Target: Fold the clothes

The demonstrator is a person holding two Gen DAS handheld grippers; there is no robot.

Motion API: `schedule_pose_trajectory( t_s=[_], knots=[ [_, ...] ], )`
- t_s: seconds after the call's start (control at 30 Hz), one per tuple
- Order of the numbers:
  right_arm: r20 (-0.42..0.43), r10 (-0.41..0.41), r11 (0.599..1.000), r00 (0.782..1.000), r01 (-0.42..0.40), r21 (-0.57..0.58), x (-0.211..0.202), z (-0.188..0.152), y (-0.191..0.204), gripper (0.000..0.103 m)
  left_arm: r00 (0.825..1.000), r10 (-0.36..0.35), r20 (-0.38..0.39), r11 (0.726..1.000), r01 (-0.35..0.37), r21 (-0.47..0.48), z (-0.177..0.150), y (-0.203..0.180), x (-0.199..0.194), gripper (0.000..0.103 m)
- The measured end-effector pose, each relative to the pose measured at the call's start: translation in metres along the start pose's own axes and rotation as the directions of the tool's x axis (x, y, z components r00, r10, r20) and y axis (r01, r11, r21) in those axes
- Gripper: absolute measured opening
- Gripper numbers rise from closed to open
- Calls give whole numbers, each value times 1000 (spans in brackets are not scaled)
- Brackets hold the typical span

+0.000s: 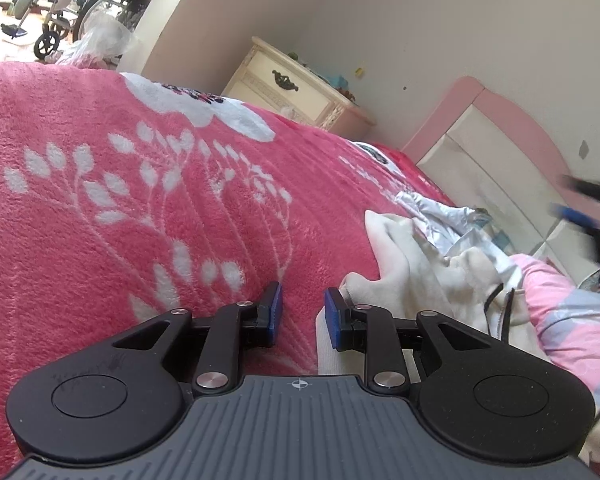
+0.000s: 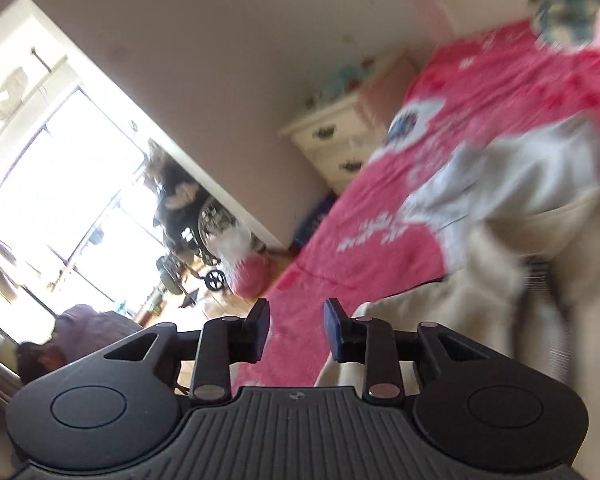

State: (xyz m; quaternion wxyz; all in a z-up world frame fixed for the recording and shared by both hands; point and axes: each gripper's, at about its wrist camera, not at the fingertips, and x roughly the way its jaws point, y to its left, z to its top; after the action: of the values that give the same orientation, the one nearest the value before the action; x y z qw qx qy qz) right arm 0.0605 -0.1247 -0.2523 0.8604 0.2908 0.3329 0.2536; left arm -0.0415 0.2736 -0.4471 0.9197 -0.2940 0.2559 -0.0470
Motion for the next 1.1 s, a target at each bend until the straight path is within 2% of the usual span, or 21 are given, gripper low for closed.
schedule_pose_trajectory(
  t_s=[0.13, 0.2, 0.27, 0.33, 0.4, 0.47, 0.5, 0.63, 0.67, 0.73, 0.8, 0.87, 0.93, 1.0, 1.1],
  knots=[
    [55, -77, 995, 996, 73, 73, -127, -29, -3, 42, 1000, 10, -5, 1000, -10, 5, 2, -3, 0, 25],
    [62, -147, 979, 987, 136, 151, -183, -59, -14, 45, 1000, 21, -13, 1000, -21, 4, 4, -5, 0, 25],
    [47, -224, 949, 974, 207, 240, -229, -93, -32, 45, 998, 52, -23, 999, -52, 4, 7, -10, 0, 25],
    [45, -322, 902, 946, 292, 317, -270, -121, -52, 47, 996, 87, -22, 996, -87, -1, 10, -17, -4, 31],
    [59, -429, 846, 901, 378, 376, -309, -141, -70, 47, 987, 163, -9, 986, -163, 36, 12, -28, -8, 34],
    [100, -531, 790, 842, 448, 419, -347, -151, -86, 47, 970, 242, -1, 968, -241, 65, 16, -38, -12, 35],
    [130, -579, 759, 805, 474, 446, -365, -152, -93, 49, 962, 272, -2, 960, -272, 71, 19, -43, -15, 36],
    [271, -701, 669, 660, 476, 571, -425, -146, -119, 49, 935, 351, 40, 925, -353, 138, 30, -68, -34, 37],
    [300, -706, 663, 642, 450, 598, -434, -144, -125, 49, 933, 356, 55, 921, -360, 151, 32, -76, -41, 38],
    [339, -702, 658, 626, 388, 646, -444, -138, -138, 49, 941, 334, 62, 925, -339, 168, 31, -94, -55, 40],
    [357, -716, 650, 600, 387, 653, -444, -130, -142, 51, 956, 290, 44, 937, -293, 193, 23, -114, -64, 40],
    [371, -732, 640, 571, 389, 663, -442, -123, -145, 52, 976, 218, -2, 949, -211, 235, 7, -138, -69, 41],
    [374, -753, 615, 541, 378, 692, -440, -118, -147, 53, 988, 142, -66, 949, -117, 293, -14, -164, -70, 41],
    [368, -775, 583, 513, 358, 730, -440, -114, -147, 53, 988, 75, -136, 937, -23, 349, -40, -189, -69, 41],
    [352, -815, 534, 459, 362, 764, -442, -106, -143, 59, 970, 6, -244, 908, 97, 408, -78, -215, -65, 41]
  ],
)
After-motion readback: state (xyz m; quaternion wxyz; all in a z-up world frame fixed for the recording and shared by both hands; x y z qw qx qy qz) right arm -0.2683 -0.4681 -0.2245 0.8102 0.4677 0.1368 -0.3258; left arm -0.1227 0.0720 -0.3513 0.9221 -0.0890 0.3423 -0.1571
